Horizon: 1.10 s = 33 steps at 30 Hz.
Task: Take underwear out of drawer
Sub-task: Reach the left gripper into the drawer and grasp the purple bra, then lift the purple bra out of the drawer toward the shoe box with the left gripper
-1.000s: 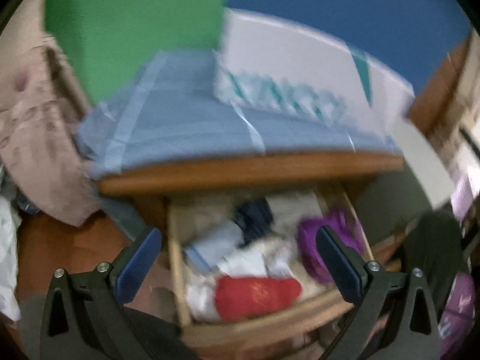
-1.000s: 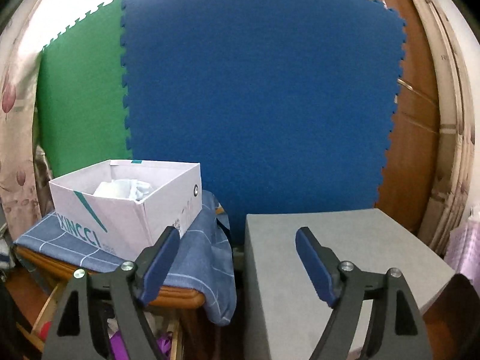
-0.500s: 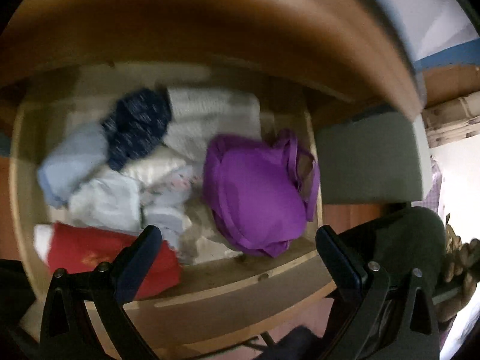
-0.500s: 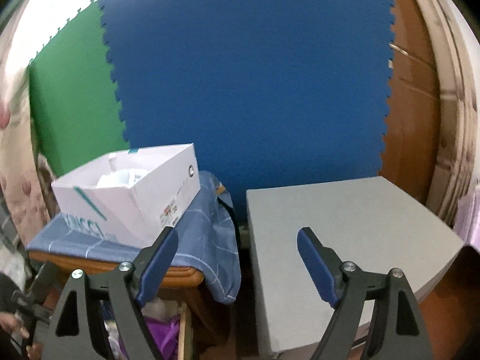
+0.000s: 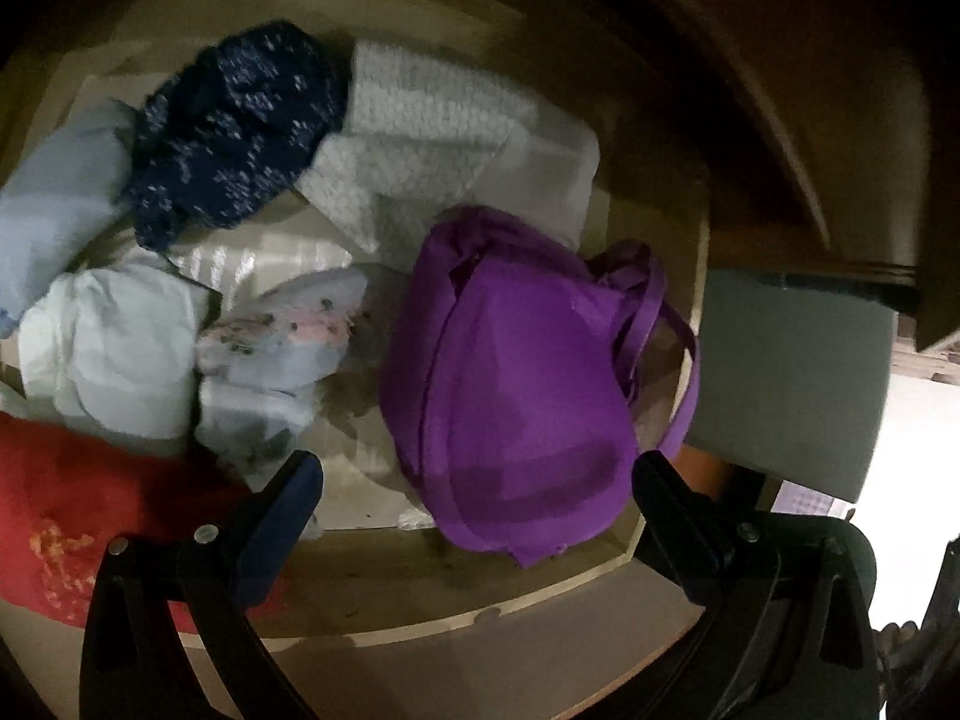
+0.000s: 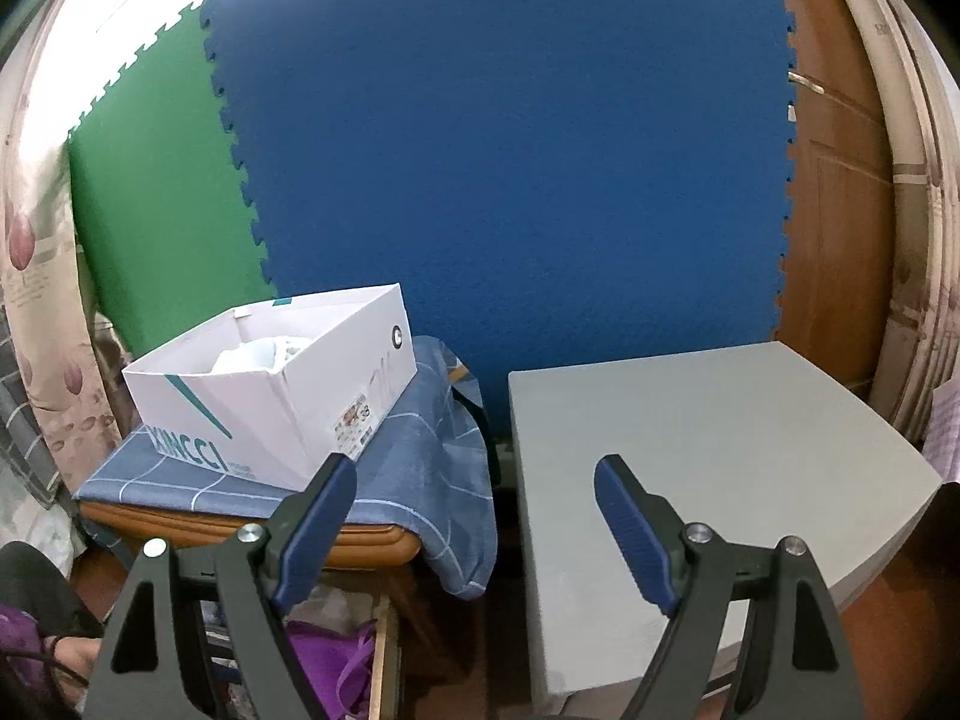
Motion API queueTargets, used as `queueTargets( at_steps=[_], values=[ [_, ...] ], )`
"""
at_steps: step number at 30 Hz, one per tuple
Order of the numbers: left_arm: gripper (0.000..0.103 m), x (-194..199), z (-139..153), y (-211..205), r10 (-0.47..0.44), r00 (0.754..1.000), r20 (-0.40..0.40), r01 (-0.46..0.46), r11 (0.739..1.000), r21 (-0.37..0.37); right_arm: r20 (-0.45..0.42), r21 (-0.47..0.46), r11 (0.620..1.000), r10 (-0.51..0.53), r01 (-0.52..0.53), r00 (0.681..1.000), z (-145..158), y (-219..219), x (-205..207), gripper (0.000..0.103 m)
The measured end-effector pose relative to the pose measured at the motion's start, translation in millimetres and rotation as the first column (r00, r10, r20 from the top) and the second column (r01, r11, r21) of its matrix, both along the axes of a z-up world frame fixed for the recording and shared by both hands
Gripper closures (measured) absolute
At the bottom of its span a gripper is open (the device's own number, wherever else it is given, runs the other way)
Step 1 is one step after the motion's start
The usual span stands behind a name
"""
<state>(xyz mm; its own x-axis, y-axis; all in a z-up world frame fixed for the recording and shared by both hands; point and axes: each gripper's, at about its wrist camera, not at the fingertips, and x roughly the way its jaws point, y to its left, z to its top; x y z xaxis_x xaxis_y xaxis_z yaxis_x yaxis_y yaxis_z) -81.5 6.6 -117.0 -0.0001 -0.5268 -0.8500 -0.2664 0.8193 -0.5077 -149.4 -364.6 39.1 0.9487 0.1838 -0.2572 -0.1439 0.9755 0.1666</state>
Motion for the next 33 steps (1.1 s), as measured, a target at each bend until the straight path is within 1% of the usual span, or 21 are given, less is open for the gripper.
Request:
queueTargets(
  at_steps=[4,10,12,15,16,18,19,22,24,25,26,27,28,29,33],
  values=[
    [0.001,-2.1,0.7,-6.9,0.071,0.997,0.034,-0.070,0.997,-0.014,-0.012,0.005,1.000,0.006,-0.006,1.000,-2.9,-1.2,2.6,0.019],
    [0.002,0.2,-4.3,-19.7,0.098,0.994,0.039,-0.097,0.995,-0.032,-0.032,0.029,1.000,0.009,-0.008,0.999,-8.9,-4.4,8.5,0.019],
    [0.002,1.3,-8.5,-22.7,0.122,0.992,0.028,-0.121,0.991,-0.059,-0.036,0.028,1.000,0.010,-0.009,0.999,-10.8,-4.3,9.7,0.019],
    [0.004,0.3,-16.0,-24.9,0.157,0.987,0.011,-0.155,0.979,-0.131,-0.047,0.030,0.999,0.013,-0.011,0.999,-14.5,-4.9,13.0,0.019],
    [0.008,-0.4,-18.6,-24.7,0.158,0.987,0.000,-0.156,0.978,-0.137,-0.053,0.030,0.999,0.012,-0.010,0.999,-16.4,-5.2,14.7,0.019],
    [0.030,-2.6,-25.1,-27.2,0.155,0.988,-0.021,-0.156,0.979,-0.133,-0.064,0.029,1.000,0.009,-0.008,0.998,-18.6,-6.7,17.2,0.019],
    [0.036,-3.9,-27.9,-28.1,0.151,0.988,-0.031,-0.153,0.980,-0.130,-0.070,0.031,0.999,0.009,-0.007,0.997,-19.4,-7.5,18.5,0.019],
    [0.047,-7.1,-27.3,-26.8,0.157,0.987,-0.016,-0.158,0.981,-0.114,-0.073,0.044,0.999,0.010,-0.007,0.997,-21.2,-10.5,19.4,0.019],
    [0.053,-9.4,-20.8,-30.3,0.133,0.991,0.015,-0.132,0.987,-0.088,-0.078,0.044,0.999,0.009,-0.006,0.997,-22.2,-10.9,20.5,0.019],
    [0.061,-10.8,-17.0,-31.5,0.123,0.992,0.034,-0.120,0.990,-0.075,-0.082,0.041,0.999,0.009,-0.005,0.997,-22.6,-10.5,21.3,0.019],
    [0.087,-13.0,-11.0,-35.9,0.090,0.994,0.063,-0.085,0.994,-0.074,-0.084,0.039,0.999,0.008,-0.005,0.996,-22.8,-10.2,21.8,0.019],
    [0.088,-15.8,-4.8,-39.5,0.057,0.995,0.085,-0.053,0.997,-0.052,-0.086,0.038,0.999,0.008,-0.004,0.996,-22.7,-10.0,22.0,0.019],
    [0.088,-21.0,5.1,-41.3,0.035,0.992,0.123,-0.033,0.999,-0.024,-0.086,0.037,0.999,0.007,-0.003,0.996,-22.9,-9.8,22.0,0.019],
    [0.088,-24.4,11.2,-43.9,0.018,0.990,0.143,-0.016,1.000,-0.016,-0.087,0.037,0.999,0.006,-0.003,0.996,-22.9,-9.6,22.4,0.019],
    [0.088,-33.1,33.6,-36.3,0.029,0.980,0.197,-0.022,0.999,-0.037,-0.092,0.042,0.999,0.005,-0.001,0.996,-23.6,-10.4,23.3,0.019]
  ],
)
